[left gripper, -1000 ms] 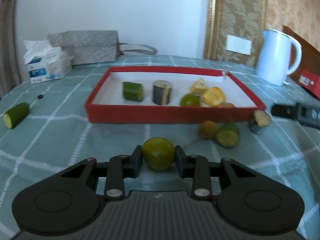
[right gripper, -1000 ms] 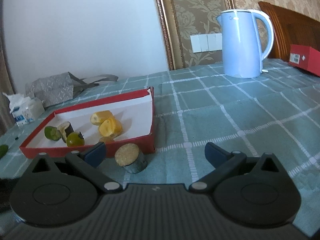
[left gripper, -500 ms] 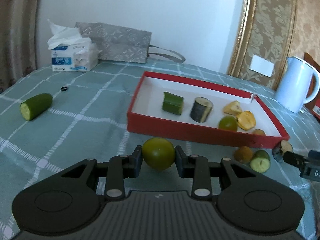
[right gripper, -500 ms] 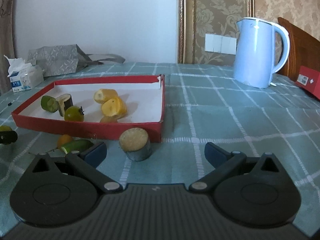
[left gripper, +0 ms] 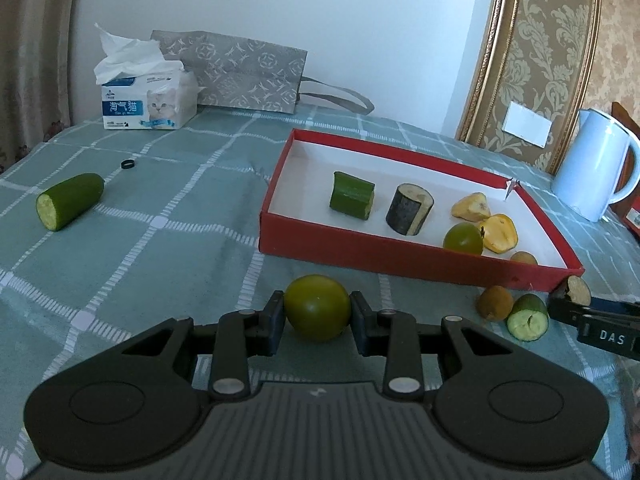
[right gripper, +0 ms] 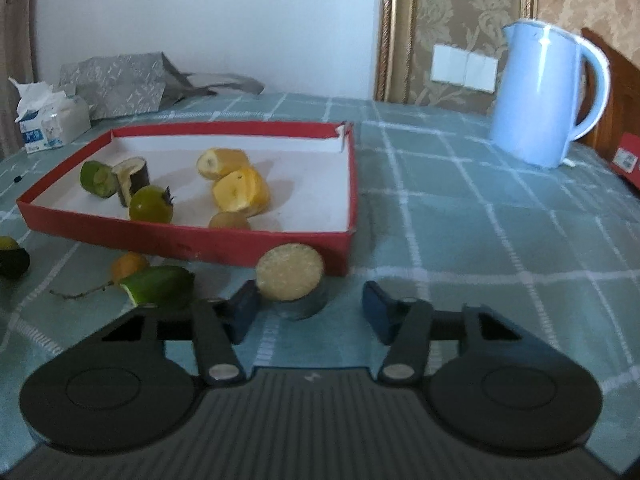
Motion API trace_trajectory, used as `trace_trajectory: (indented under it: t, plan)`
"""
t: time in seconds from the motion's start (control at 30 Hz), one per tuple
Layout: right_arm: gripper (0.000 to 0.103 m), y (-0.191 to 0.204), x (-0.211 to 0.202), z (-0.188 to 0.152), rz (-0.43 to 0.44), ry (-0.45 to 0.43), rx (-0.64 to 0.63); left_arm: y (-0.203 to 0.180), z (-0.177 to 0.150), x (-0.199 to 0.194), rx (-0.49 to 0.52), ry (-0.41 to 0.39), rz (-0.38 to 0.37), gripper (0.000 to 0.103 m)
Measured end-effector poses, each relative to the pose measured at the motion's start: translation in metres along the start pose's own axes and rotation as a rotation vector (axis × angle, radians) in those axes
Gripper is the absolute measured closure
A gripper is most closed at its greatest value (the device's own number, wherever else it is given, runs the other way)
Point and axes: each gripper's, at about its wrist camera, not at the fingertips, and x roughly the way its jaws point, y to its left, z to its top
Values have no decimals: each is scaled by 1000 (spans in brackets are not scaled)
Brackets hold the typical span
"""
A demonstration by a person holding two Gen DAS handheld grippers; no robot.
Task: Organize fruits
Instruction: 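Grasp the eggplant slice with the right gripper while the left gripper lifts the lime, then carry the lime into the tray and open the left gripper while the right gripper holds the eggplant slice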
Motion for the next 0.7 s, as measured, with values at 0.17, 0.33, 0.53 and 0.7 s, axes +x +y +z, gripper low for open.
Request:
trace_trajectory:
  t: [0.17,0.33,0.53,0.7]
  plan:
    - [72,0,1,3,17,-7,12,0,0,0,6,-1,3,70]
    - [72,1,-1,0,30,-15,12,-2,-1,1,15,0,11,70]
    - [72,-6,-6,-3,59,-19,51,-3,-1,1,23,-3,20,70]
    - [72,-8,-11,-7,71,-25,62,-6,-2,1,32,-4,30,70]
